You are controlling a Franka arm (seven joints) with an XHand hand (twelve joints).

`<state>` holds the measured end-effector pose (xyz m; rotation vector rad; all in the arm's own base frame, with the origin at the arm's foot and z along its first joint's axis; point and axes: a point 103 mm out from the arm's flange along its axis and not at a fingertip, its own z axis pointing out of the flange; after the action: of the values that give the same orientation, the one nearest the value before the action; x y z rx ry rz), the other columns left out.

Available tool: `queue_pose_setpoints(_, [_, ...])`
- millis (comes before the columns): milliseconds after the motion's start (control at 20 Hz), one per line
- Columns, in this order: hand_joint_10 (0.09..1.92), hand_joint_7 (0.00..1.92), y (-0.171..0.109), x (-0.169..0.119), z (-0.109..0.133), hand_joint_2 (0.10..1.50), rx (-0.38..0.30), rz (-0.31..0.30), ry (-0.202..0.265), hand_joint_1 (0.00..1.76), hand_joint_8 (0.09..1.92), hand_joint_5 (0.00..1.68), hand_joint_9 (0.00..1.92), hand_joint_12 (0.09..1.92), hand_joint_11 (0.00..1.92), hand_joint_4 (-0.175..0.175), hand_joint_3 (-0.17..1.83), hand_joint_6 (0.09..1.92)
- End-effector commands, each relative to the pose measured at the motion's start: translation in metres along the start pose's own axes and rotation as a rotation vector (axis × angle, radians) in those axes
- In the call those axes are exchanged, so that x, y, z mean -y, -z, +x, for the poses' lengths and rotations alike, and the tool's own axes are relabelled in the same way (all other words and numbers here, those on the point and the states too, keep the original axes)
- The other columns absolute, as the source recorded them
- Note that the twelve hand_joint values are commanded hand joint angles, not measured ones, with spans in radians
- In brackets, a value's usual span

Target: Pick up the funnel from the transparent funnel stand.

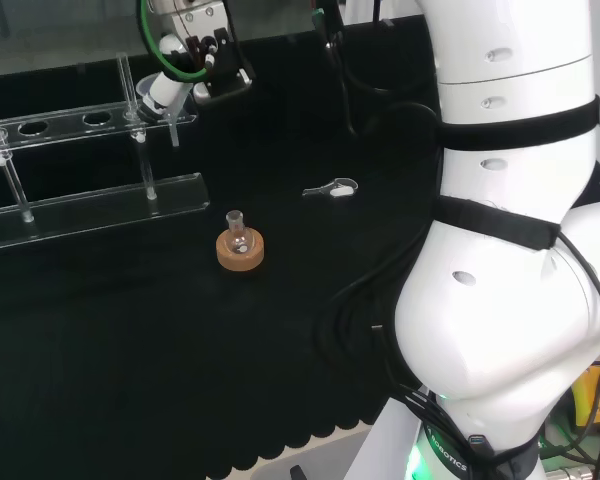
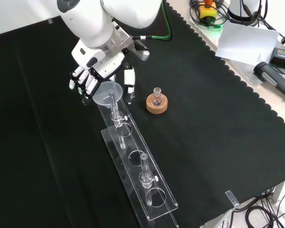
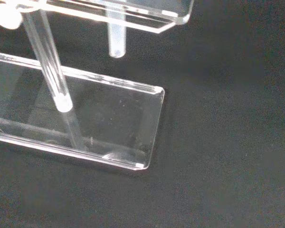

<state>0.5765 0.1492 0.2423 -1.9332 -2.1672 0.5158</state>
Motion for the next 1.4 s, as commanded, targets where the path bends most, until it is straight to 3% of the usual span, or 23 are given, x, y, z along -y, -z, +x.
queue_pose_setpoints(50, [0.70,0.66,0.0009,-0.0029,-0.0071,0.77,-0.012,-0.026,-0.007,0.55,0.47,0.51,0.30,0.64,0.00,-0.020,0.03,0.09])
queue_pose_setpoints(750, [0.63,0.78,0.0028,-0.0008,-0.0080,0.80,-0.044,-0.099,-0.017,0.61,0.48,0.62,0.43,0.77,0.00,-0.003,0.05,0.09])
queue_pose_setpoints(1400, [0.51,0.91,0.0023,0.0059,-0.0070,0.82,-0.101,-0.187,-0.018,0.73,0.49,0.72,0.61,1.06,0.00,0.009,0.09,0.09])
